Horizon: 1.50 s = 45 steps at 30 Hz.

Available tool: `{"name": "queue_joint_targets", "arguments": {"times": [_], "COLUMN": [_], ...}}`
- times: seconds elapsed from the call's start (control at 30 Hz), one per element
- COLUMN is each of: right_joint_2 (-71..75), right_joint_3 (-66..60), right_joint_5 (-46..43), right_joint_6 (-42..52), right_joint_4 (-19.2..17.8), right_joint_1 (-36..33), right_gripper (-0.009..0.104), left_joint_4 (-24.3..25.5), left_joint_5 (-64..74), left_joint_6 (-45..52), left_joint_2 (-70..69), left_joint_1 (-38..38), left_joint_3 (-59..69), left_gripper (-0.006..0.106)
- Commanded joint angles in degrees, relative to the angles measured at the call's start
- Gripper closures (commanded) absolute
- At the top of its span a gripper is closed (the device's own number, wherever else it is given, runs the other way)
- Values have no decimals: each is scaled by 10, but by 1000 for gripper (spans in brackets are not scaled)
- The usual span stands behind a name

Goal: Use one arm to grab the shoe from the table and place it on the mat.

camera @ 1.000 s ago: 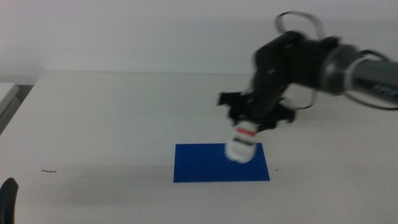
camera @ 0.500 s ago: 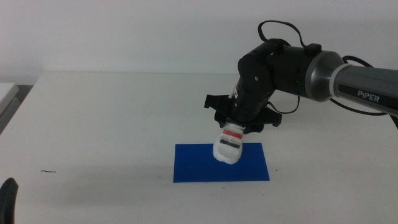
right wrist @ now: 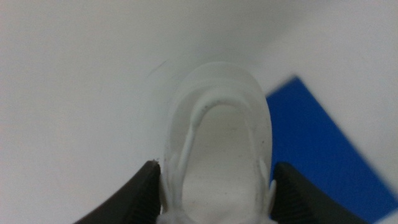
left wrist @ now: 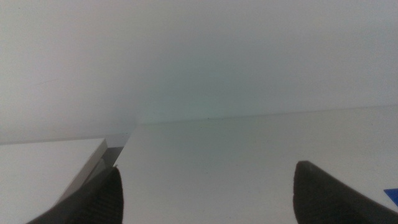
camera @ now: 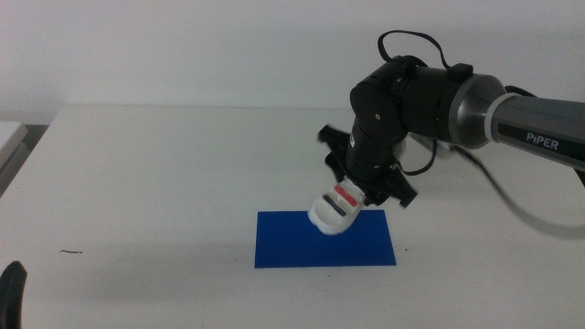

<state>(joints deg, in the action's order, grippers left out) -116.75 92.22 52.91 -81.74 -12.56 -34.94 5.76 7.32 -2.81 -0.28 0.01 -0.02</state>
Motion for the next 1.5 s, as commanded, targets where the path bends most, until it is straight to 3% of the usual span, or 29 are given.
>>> {"name": "queue_joint_targets", "arguments": {"times": [0.0,0.1,0.33,0.6,1.0,1.2,1.23,1.3,1.4,1.47], "right_joint_2": [4,4,-3,-27,-54,-59,-58,-53,-31,-8], "right_joint_3": [4,4,14,22,21,21,21,21,21,21], "right_joint_5": [17,44,56,54,19,10,14,14,15,24], "right_joint_6": [-184,-409,-409,-409,-409,-409,-409,-395,-307,-218], "right_joint_4": [-22,0,81,115,126,131,126,136,156,158], "right_joint_1": [1,1,1,1,1,1,1,1,2,3], "right_gripper": [90,90,90,90,88,67,47,32,18,17], "left_joint_4": [-2,-2,-2,-2,-2,-2,-2,-2,-2,-2], "left_joint_5": [-7,-7,-7,-7,-7,-7,-7,-7,-7,-7], "left_joint_6": [-1,-1,-1,-1,-1,-1,-1,-1,-1,-1], "left_joint_2": [3,3,3,3,3,3,3,3,3,3], "left_joint_1": [0,0,0,0,0,0,0,0,0,0], "left_joint_3": [0,0,0,0,0,0,0,0,0,0], "left_gripper": [7,7,7,7,7,7,7,7,7,7]}}
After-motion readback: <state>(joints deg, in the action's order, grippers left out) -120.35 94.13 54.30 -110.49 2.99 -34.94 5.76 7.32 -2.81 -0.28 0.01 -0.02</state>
